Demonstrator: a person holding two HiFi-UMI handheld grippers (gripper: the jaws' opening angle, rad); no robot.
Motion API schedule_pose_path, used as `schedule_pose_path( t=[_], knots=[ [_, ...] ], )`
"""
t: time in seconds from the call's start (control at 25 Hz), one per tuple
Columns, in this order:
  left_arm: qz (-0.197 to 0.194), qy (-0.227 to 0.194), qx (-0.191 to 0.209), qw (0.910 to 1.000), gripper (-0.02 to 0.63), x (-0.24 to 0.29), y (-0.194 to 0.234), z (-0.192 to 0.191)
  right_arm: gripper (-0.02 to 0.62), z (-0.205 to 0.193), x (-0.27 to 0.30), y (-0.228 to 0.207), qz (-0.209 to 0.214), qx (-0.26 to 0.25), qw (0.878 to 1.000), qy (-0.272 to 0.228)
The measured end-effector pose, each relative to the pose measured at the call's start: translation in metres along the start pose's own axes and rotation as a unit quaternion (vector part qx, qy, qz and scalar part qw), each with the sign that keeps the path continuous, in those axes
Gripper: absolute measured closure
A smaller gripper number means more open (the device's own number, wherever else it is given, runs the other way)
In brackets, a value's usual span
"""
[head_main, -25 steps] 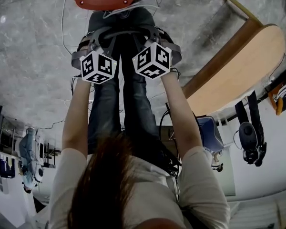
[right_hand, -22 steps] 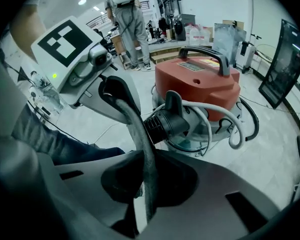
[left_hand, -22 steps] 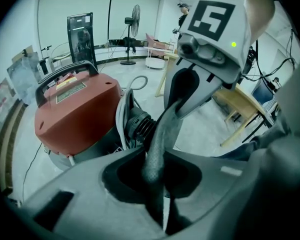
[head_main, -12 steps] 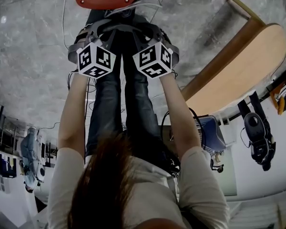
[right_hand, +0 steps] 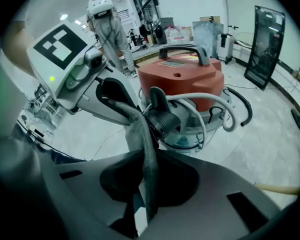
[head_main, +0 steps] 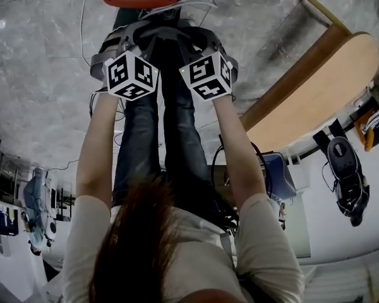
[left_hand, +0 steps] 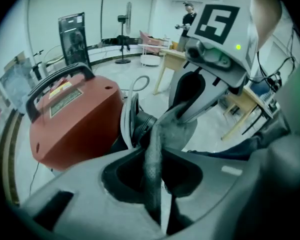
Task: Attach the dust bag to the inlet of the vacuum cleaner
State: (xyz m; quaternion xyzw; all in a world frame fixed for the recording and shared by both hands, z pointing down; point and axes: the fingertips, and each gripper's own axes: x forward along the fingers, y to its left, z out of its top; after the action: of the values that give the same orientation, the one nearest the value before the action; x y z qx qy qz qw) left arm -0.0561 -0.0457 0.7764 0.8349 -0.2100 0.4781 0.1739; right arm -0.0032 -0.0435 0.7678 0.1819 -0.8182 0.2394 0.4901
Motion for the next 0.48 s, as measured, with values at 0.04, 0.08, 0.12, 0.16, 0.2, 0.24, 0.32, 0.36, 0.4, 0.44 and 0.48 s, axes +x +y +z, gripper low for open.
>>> schedule_pose_path(
  t=[0.04,0.08,0.12,0.16,0.2,0.24,0.32,0.36,0.4,0.44,0.48],
  knots=[
    [-0.006,0.002,0.017,0.9998,0.525,0.001,-0.0001,0.0015,0.541,-0.0019,-0.0009,0.0008,-0.002,0.015,1.0,-0.006],
    [-0.012,0.002,0.023,0.9997,0.525,0.0013,-0.0005,0.0019,0.543,-0.003,-0.0012,0.0013,-0.003,0.024,1.0,-0.008],
    [-0.015,0.0,0.018,0.9997,0.525,0.0012,-0.001,0.0014,0.541,-0.0033,-0.001,0.0015,-0.004,0.025,1.0,-0.006],
    [-0.015,-0.003,0.003,0.9999,0.525,0.0007,-0.0015,0.0008,0.538,-0.003,-0.0004,0.0008,-0.003,0.021,1.0,-0.002],
    [-0.011,-0.008,-0.017,0.9997,0.525,0.0003,-0.0021,0.0004,0.535,-0.0023,0.0003,-0.0008,0.0,0.012,1.0,0.004],
    [-0.005,-0.016,-0.042,0.999,0.525,0.0,-0.003,0.0002,0.53,-0.0013,0.0011,-0.003,0.004,-0.001,1.0,0.01],
    [0.008,-0.035,-0.095,0.9948,0.525,-0.0003,-0.0049,-0.0012,0.522,0.0014,0.0031,-0.0059,0.015,-0.036,0.999,0.021],
    [0.014,-0.042,-0.116,0.9923,0.525,-0.0004,-0.0056,-0.0022,0.522,0.0027,0.0039,-0.0061,0.021,-0.054,0.998,0.026],
    [0.017,-0.046,-0.127,0.9906,0.525,-0.0008,-0.0063,-0.003,0.52,0.0037,0.0043,-0.0057,0.027,-0.068,0.997,0.03],
    [0.019,-0.047,-0.131,0.9901,0.525,-0.0013,-0.0071,-0.0034,0.519,0.0042,0.0043,-0.0051,0.032,-0.078,0.996,0.034],
    [0.018,-0.047,-0.13,0.9902,0.525,-0.0018,-0.0074,-0.0036,0.518,0.0046,0.0043,-0.0046,0.034,-0.082,0.995,0.036]
  ],
)
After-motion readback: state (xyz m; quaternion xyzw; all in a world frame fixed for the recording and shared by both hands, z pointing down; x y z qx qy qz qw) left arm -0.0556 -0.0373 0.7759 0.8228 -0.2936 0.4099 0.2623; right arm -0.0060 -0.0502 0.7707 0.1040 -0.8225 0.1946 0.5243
